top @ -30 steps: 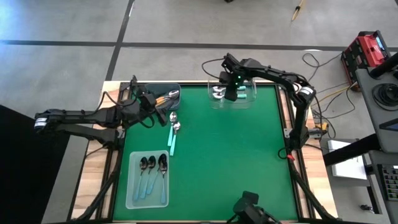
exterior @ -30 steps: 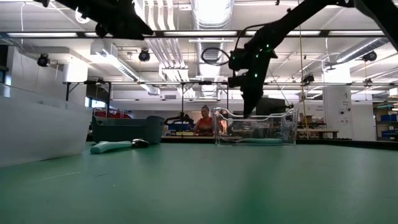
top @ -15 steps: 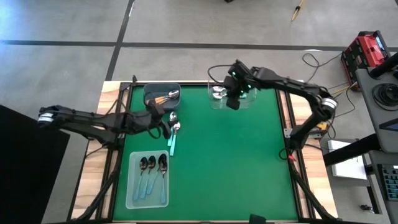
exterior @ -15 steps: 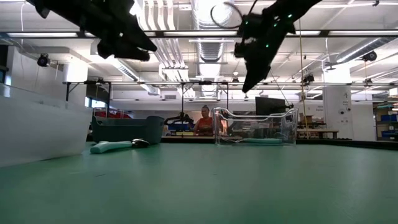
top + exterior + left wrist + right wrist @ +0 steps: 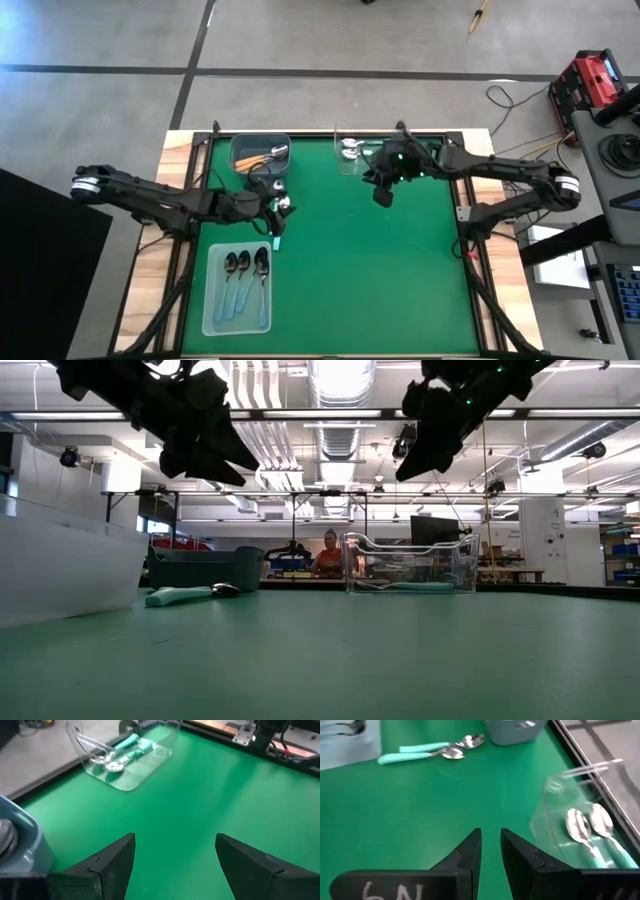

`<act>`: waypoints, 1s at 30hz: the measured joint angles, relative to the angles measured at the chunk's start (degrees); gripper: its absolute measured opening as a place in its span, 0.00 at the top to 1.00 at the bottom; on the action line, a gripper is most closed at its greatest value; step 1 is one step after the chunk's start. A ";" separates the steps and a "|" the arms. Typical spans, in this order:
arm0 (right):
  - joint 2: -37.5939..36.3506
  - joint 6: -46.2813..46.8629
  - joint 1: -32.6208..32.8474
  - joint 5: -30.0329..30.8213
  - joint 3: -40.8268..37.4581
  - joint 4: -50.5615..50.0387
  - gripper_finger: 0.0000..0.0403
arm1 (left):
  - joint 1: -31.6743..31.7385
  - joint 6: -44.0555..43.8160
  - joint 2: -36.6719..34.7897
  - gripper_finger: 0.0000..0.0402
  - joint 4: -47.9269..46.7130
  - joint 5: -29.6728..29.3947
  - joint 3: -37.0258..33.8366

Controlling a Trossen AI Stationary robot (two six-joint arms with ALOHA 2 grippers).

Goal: Sort silverware by color (type)
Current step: Put the light blue spoon into the transparent bin

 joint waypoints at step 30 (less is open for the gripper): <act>0.48 3.68 12.22 10.31 -2.97 7.33 0.84 | -3.39 -27.69 14.24 0.36 -16.86 7.19 3.86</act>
